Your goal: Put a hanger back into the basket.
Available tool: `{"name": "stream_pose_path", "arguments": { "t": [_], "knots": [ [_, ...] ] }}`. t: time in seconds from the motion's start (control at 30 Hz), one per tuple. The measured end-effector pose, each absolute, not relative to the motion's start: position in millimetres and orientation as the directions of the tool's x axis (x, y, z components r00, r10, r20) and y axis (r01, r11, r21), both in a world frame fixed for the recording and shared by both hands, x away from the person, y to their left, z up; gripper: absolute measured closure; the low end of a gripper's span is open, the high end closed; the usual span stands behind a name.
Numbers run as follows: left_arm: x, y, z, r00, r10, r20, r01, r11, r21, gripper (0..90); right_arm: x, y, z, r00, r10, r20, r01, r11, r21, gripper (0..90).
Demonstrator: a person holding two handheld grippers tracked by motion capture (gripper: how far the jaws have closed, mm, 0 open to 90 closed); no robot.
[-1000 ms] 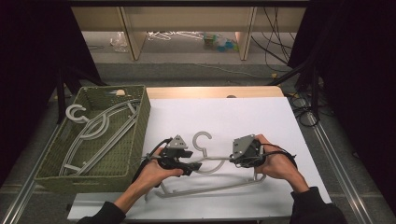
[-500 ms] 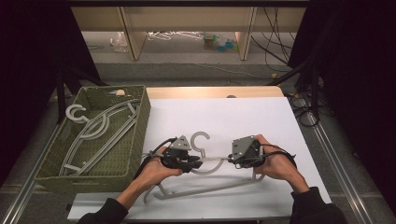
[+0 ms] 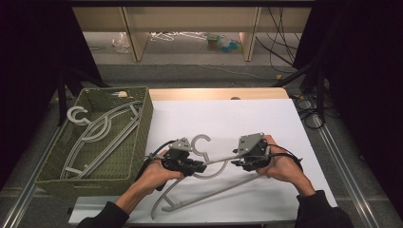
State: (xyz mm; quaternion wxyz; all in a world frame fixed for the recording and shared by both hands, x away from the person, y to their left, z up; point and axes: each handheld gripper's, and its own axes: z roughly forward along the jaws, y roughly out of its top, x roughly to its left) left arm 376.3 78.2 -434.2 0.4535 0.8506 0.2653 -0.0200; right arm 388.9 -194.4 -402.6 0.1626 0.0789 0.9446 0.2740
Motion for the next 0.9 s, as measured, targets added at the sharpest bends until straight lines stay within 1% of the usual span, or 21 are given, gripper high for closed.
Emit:
{"name": "stream_pose_path", "arguments": {
  "t": [0.03,0.07,0.13,0.23,0.33,0.37,0.47,0.6,0.73,0.83,0.9],
  "knots": [
    [377.0,79.7,-433.9,0.851,0.442,-0.284,0.482,-0.445,0.754,80.4,389.4,-194.3,-402.3,-0.927,0.273,-0.257,0.088,0.824,0.559,53.0],
    [377.4,80.7,-433.8,0.848,0.446,-0.285,0.486,-0.442,0.754,80.4,390.4,-195.1,-400.4,-0.917,0.308,-0.255,0.112,0.81,0.576,52.7],
    [378.8,83.4,-433.4,0.836,0.458,-0.302,0.503,-0.423,0.754,80.3,388.9,-195.8,-397.4,-0.904,0.336,-0.263,0.122,0.794,0.596,48.6],
    [380.9,88.1,-432.1,0.832,0.465,-0.303,0.507,-0.413,0.757,80.3,388.5,-197.8,-391.9,-0.882,0.408,-0.235,0.163,0.732,0.662,41.3],
    [380.5,95.5,-429.9,0.821,0.485,-0.302,0.513,-0.396,0.761,80.3,385.5,-199.8,-386.4,-0.86,0.457,-0.226,0.195,0.703,0.683,39.2],
    [379.7,98.7,-428.9,0.82,0.487,-0.301,0.513,-0.393,0.763,80.3,381.6,-199.9,-383.8,-0.845,0.479,-0.238,0.191,0.686,0.703,38.8],
    [378.5,107.8,-424.7,0.812,0.497,-0.305,0.518,-0.374,0.769,80.3,372.3,-199.7,-377.8,-0.848,0.49,-0.2,0.206,0.653,0.729,37.9],
    [381.5,118.9,-416.6,0.796,0.519,-0.313,0.529,-0.343,0.776,80.3,363.3,-196.1,-377.4,-0.838,0.526,-0.145,0.228,0.579,0.782,36.6],
    [383.5,129.3,-409.6,0.774,0.532,-0.343,0.547,-0.288,0.786,80.3,354.5,-192.5,-378.1,-0.831,0.539,-0.136,0.218,0.541,0.813,33.1],
    [385.1,136.4,-404.4,0.759,0.537,-0.367,0.558,-0.249,0.791,80.2,345.9,-194.9,-379.9,-0.821,0.556,-0.128,0.212,0.506,0.836,32.7],
    [385.4,140.4,-401.5,0.752,0.539,-0.379,0.564,-0.227,0.794,80.2,341.1,-198.0,-382.0,-0.82,0.563,-0.106,0.226,0.488,0.843,32.2]
  ]
}}
